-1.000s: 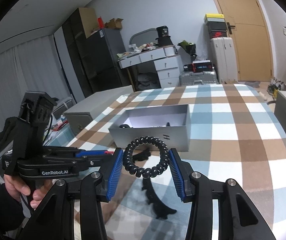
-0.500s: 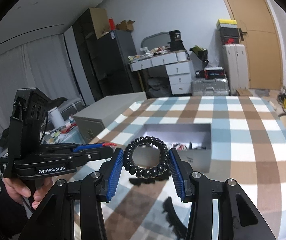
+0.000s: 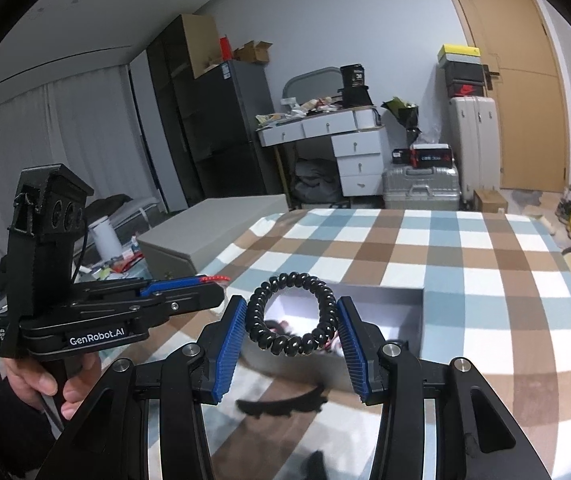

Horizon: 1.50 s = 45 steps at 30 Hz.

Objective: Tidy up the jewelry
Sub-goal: 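Carry the bracelet and ring into the silver box and open both grippers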

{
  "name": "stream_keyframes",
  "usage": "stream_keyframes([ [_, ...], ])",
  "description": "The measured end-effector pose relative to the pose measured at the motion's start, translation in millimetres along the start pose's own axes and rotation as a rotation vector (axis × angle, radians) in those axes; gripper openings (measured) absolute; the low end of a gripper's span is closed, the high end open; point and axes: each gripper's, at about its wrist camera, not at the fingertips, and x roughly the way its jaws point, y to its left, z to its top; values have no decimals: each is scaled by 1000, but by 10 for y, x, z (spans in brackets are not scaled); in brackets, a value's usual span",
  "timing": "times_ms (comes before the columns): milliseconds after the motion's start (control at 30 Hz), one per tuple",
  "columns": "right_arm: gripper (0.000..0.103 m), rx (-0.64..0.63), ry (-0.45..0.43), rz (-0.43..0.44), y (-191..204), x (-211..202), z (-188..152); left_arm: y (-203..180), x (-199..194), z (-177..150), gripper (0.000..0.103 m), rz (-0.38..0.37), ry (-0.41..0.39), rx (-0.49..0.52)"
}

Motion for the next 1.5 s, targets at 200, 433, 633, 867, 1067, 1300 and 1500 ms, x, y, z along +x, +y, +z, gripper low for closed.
stream_keyframes([
  [200, 45, 23, 18, -10, -182, 179, 61, 3, 160, 67, 14, -5, 11, -14],
  [433, 45, 54, 55, -9, -375, 388, 56, -28, 371, 102, 14, -20, 50, -15],
  [633, 45, 72, 88, -7, -503, 559, 29, -37, 509, 114, 14, -32, 86, -17],
  [867, 45, 87, 124, -16, -602, 732, -18, -48, 645, 106, 14, -35, 124, -17],
  [1067, 45, 88, 138, -24, -648, 813, -39, -27, 726, 92, 14, -37, 143, -28],
  [1300, 45, 107, 121, -16, -694, 825, -28, -9, 749, 105, 14, -48, 133, -43],
  [1500, 54, 110, 118, -20, -684, 814, -15, -34, 820, 110, 20, -52, 174, -39],
])
